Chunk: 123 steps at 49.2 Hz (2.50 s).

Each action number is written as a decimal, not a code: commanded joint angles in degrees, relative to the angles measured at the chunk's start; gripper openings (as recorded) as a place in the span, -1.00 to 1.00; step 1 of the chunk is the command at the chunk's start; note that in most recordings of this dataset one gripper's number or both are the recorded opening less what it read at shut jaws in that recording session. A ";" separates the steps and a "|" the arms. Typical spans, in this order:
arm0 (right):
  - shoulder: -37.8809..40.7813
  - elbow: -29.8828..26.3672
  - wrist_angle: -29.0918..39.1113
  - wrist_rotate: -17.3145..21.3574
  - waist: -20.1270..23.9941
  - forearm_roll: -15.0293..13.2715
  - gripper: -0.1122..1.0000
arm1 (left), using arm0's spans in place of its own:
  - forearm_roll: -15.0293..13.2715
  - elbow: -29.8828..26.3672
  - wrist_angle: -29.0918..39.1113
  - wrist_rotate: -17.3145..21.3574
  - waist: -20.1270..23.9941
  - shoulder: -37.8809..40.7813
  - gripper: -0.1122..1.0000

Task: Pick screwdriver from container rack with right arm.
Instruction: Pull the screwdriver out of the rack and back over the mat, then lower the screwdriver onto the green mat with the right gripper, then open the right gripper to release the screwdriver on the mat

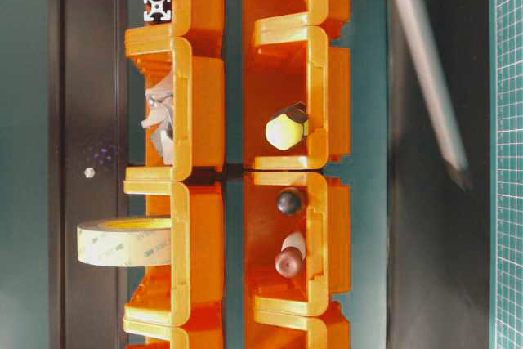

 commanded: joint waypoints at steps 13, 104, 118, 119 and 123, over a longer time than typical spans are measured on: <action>-3.34 7.47 -14.24 4.66 -9.49 -0.18 -0.05 | 0.09 -1.85 0.97 -0.62 -0.53 0.18 -0.79; -4.66 17.75 -41.22 21.80 -21.18 0.70 0.69 | 0.18 -1.85 4.13 -0.53 -0.53 -2.02 -0.79; -4.83 17.40 -41.40 25.58 -21.18 0.62 0.69 | 0.18 -1.85 4.22 -0.53 -0.53 -2.11 -0.79; -4.92 17.40 -41.40 25.93 -21.18 0.62 0.69 | 0.09 -1.85 4.22 -0.53 -0.53 -2.11 -0.79; -5.71 17.40 -41.04 27.33 -21.18 0.53 0.69 | 0.09 -1.85 4.22 -0.53 -0.53 -2.11 -0.79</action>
